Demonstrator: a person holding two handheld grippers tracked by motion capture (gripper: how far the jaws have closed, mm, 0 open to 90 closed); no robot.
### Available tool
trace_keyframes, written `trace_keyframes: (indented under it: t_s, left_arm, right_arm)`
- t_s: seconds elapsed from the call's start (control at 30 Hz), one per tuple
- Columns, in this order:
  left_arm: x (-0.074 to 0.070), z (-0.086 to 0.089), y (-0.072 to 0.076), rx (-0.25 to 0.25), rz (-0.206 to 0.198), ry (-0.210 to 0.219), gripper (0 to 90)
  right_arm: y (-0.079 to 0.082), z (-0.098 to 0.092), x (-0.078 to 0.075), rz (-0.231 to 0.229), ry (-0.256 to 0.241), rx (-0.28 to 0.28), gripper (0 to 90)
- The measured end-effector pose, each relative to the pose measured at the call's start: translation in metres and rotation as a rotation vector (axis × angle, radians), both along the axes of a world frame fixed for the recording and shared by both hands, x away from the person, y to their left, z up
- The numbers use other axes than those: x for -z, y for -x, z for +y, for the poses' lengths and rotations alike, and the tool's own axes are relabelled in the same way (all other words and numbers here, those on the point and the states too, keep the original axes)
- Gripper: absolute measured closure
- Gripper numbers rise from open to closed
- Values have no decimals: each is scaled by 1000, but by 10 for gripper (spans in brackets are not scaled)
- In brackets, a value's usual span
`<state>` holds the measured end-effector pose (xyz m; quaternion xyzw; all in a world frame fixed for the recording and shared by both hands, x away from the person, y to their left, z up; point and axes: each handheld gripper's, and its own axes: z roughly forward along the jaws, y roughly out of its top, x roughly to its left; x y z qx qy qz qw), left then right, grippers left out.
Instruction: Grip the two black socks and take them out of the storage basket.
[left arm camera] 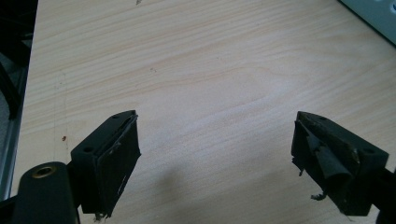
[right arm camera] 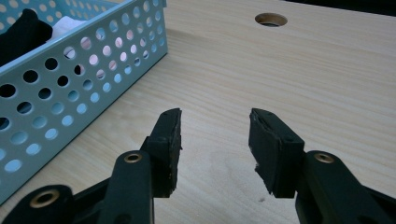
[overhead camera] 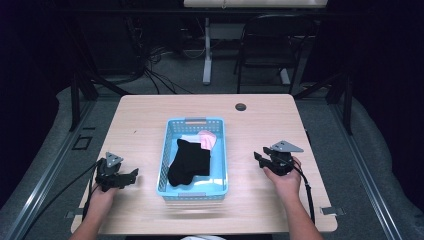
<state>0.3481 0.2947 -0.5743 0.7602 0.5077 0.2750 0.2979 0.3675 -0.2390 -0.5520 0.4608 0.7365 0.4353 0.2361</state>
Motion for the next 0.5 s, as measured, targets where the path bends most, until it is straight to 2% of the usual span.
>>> trace_keyframes:
  t_s: [0.07, 0.3, 0.37, 0.5]
  left_arm:
    - [0, 0, 0, 4, 2, -1, 153]
    - [0, 1, 1, 14, 6, -2, 154]
    - [-1, 0, 1, 6, -3, 9, 154]
    - [-1, 0, 1, 20, -3, 2, 154]
  right_arm:
    - [1, 0, 0, 9, -18, -8, 567]
    - [0, 2, -2, -9, -31, -11, 567]
    - [0, 2, -1, -8, -32, -13, 568]
    - [2, 3, -3, -17, -27, -25, 583]
